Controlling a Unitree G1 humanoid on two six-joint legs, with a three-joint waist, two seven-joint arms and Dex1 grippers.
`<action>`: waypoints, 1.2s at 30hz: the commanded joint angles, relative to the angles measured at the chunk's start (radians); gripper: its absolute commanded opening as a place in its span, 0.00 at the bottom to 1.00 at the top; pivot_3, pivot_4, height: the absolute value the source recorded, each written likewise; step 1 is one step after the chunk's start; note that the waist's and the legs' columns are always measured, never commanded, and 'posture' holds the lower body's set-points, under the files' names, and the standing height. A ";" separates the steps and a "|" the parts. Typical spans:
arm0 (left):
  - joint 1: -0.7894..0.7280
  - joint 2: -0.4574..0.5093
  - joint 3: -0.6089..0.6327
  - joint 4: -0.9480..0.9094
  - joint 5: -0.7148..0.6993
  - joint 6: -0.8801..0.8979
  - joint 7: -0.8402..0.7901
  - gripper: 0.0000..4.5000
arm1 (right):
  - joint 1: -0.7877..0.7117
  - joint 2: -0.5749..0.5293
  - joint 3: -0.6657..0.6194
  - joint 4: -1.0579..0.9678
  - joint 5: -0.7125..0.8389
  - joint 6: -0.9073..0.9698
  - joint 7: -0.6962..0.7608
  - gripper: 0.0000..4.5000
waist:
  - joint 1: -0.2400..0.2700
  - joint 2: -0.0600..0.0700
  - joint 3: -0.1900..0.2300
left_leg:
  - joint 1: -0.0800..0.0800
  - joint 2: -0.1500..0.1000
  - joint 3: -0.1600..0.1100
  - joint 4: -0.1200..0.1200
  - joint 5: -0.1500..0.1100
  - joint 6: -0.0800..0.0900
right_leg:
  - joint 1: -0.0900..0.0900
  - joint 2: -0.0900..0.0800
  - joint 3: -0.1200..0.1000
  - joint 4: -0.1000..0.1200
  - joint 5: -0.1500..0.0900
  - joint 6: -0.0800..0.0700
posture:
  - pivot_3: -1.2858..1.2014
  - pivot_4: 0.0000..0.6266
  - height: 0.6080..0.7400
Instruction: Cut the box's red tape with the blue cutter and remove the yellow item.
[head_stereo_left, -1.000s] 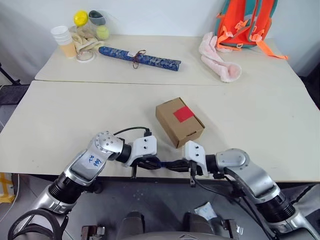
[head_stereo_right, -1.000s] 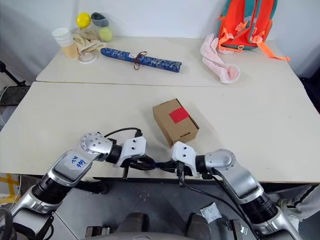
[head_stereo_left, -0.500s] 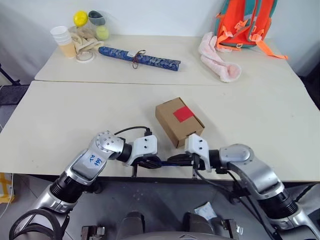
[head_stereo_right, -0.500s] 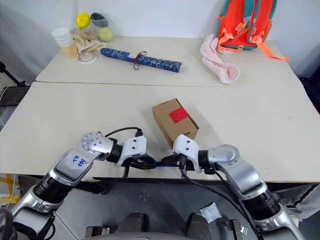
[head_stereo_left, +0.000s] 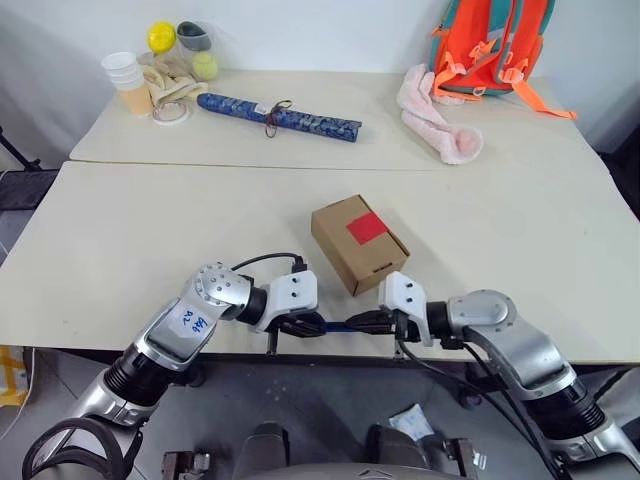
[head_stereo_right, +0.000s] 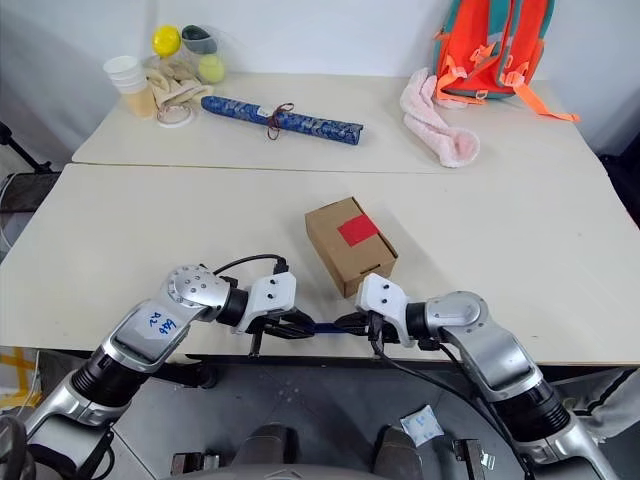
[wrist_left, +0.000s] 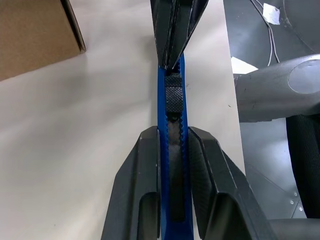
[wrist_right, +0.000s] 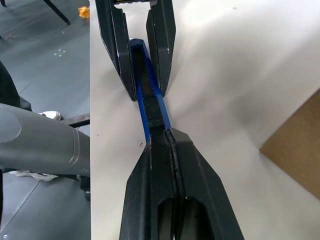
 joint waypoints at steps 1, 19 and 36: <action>0.020 0.003 -0.035 -0.009 0.023 0.019 0.013 0.10 | -0.006 0.011 0.023 0.020 -0.013 -0.032 0.013 0.00 | 0.000 0.000 0.000 | 0.000 0.000 0.000 0.000 0.000 0.000 | 0.000 0.000 0.000 0.000 0.000 0.000 | 0.52 0.24 1.00; 0.105 0.014 0.073 -0.014 0.027 -0.225 0.082 0.10 | -0.027 -0.032 -0.236 -0.144 0.317 0.329 0.008 0.08 | -0.002 0.000 0.000 | 0.000 0.000 0.000 0.000 0.000 0.000 | 0.000 0.000 0.000 0.000 0.000 0.000 | 0.52 0.24 1.00; 0.184 -0.061 0.168 0.005 0.041 -0.698 0.147 0.10 | -0.242 -0.129 -0.494 -0.003 1.109 1.166 -0.617 1.00 | -0.005 0.000 0.000 | -0.001 0.001 0.001 -0.001 0.000 0.001 | -0.002 0.000 0.000 -0.001 0.000 -0.001 | 0.52 0.24 1.00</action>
